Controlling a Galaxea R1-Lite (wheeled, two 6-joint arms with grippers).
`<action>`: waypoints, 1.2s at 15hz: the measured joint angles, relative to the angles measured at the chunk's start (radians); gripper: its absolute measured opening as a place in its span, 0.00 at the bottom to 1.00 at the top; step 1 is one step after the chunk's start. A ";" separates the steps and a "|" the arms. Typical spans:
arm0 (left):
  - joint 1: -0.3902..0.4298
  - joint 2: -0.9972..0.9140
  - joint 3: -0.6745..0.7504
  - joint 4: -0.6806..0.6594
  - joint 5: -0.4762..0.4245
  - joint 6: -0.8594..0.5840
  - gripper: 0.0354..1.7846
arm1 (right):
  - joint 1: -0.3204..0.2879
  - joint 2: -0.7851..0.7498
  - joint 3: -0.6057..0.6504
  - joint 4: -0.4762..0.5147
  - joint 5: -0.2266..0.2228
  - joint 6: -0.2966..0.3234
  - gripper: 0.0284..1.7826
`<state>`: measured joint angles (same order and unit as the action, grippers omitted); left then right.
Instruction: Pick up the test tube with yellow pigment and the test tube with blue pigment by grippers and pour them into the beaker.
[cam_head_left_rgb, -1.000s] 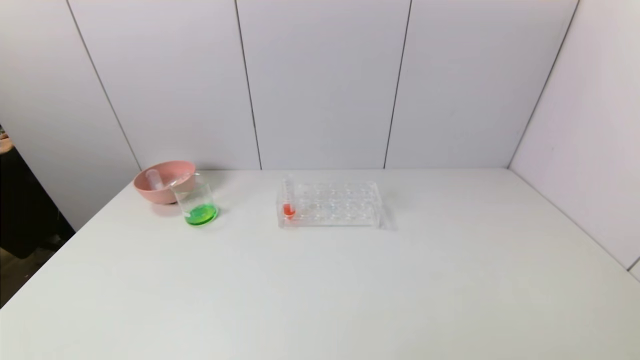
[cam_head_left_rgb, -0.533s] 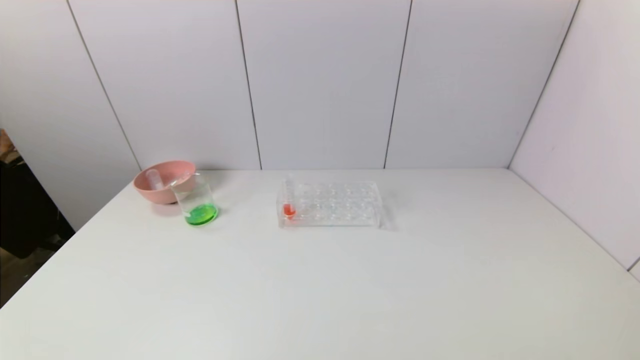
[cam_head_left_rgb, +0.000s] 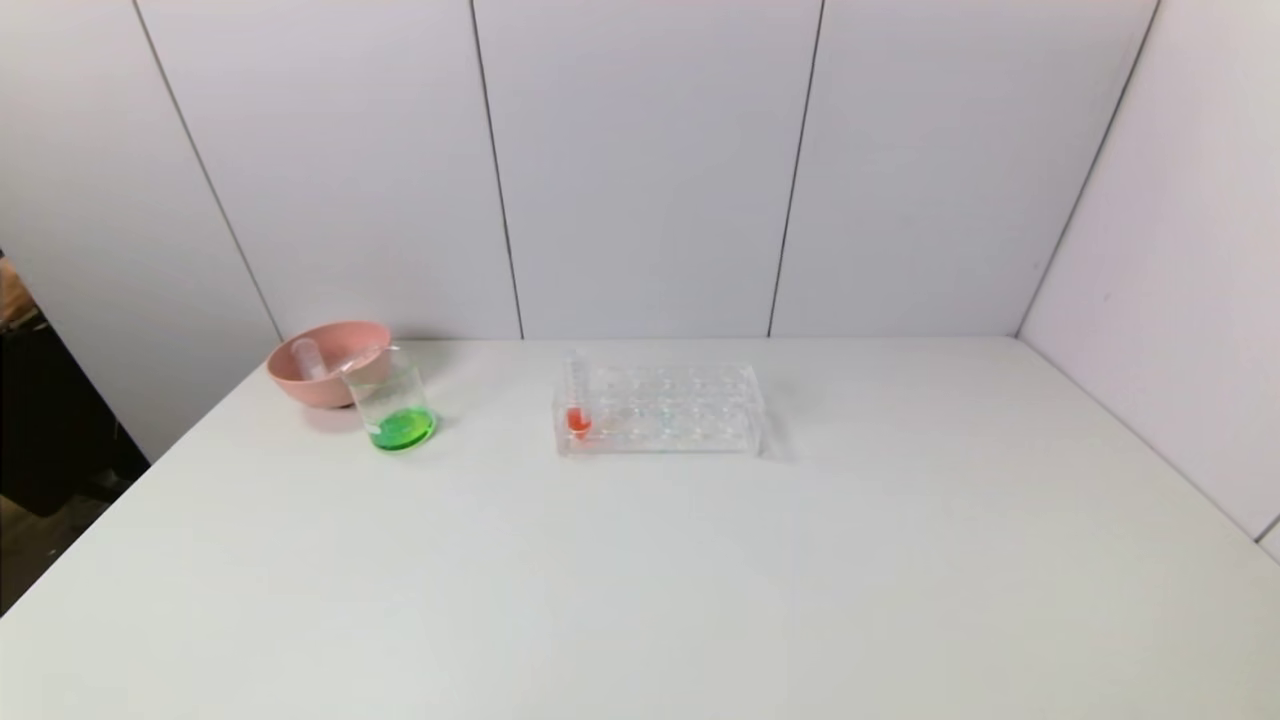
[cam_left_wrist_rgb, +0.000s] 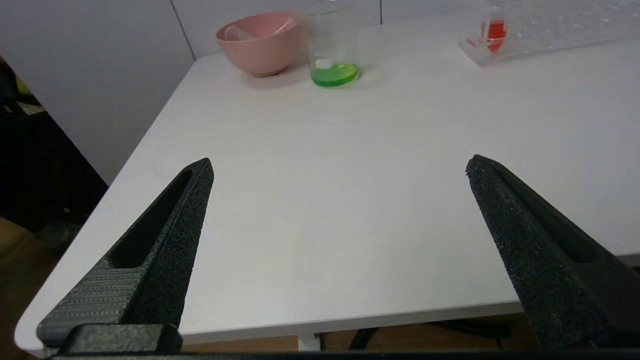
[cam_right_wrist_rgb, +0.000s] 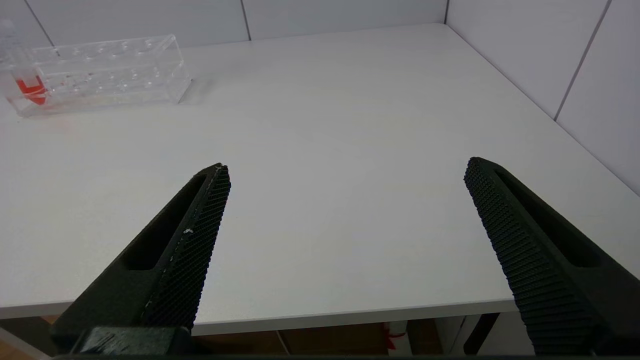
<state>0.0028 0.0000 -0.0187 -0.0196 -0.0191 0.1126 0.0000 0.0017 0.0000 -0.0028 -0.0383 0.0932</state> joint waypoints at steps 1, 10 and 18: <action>0.000 0.000 0.009 0.013 0.008 -0.040 0.99 | 0.000 0.000 0.000 0.000 0.000 0.000 0.96; 0.000 0.000 0.019 0.013 0.050 -0.196 0.99 | 0.000 0.000 0.000 0.000 0.000 0.000 0.96; 0.000 0.000 0.019 0.013 0.049 -0.196 0.99 | 0.000 0.000 0.000 -0.001 0.000 0.003 0.96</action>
<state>0.0028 0.0000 0.0000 -0.0062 0.0302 -0.0832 0.0000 0.0017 0.0000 -0.0036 -0.0383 0.0957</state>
